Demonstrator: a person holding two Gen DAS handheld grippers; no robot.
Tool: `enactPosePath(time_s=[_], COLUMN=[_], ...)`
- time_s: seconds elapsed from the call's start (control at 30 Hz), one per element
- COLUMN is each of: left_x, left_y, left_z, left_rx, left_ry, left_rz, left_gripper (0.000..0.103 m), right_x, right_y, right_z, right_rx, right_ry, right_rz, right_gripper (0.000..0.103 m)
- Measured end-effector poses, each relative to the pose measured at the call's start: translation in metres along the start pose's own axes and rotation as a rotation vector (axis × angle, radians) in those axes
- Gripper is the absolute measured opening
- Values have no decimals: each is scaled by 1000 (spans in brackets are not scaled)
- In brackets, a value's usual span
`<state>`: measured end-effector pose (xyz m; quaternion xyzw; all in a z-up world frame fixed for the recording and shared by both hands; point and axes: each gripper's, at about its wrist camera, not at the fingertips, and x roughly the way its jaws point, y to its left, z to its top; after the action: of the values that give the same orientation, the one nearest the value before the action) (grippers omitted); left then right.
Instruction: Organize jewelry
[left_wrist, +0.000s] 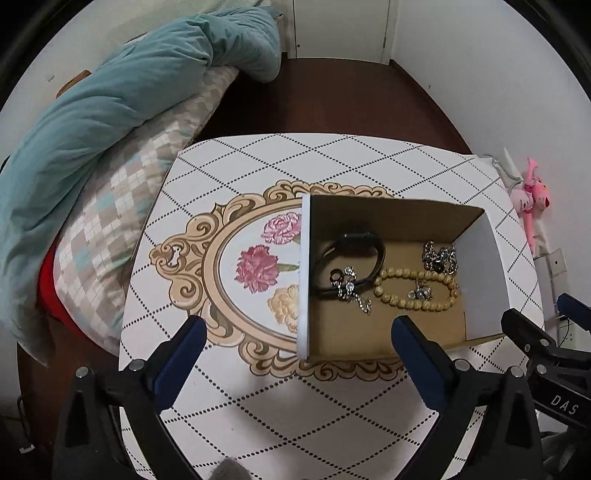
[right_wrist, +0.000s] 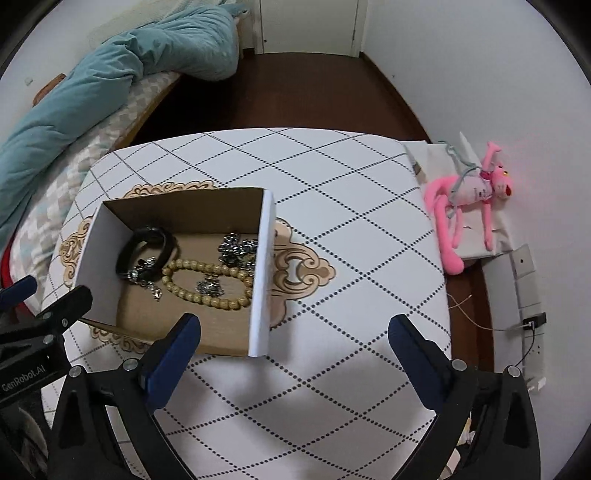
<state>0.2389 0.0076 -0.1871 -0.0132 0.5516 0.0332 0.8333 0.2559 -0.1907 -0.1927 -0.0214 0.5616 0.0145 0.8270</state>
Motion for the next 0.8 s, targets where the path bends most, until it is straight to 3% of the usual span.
enactPosePath(time_s=[0.37,0.8], left_x=[-31,-135], left_y=[-1,0], left_z=[-10,-45], left_rx=[-13,-5], left_ry=[-57,-194], left_rz=[19,17], left_gripper=[102,102], right_x=[-26,-137], right_y=[-5,-10], right_z=[-11,-48], right_rx=[21,50], right_ry=[-54,-218], right_rz=[-15,-19], right_gripper=[103,103])
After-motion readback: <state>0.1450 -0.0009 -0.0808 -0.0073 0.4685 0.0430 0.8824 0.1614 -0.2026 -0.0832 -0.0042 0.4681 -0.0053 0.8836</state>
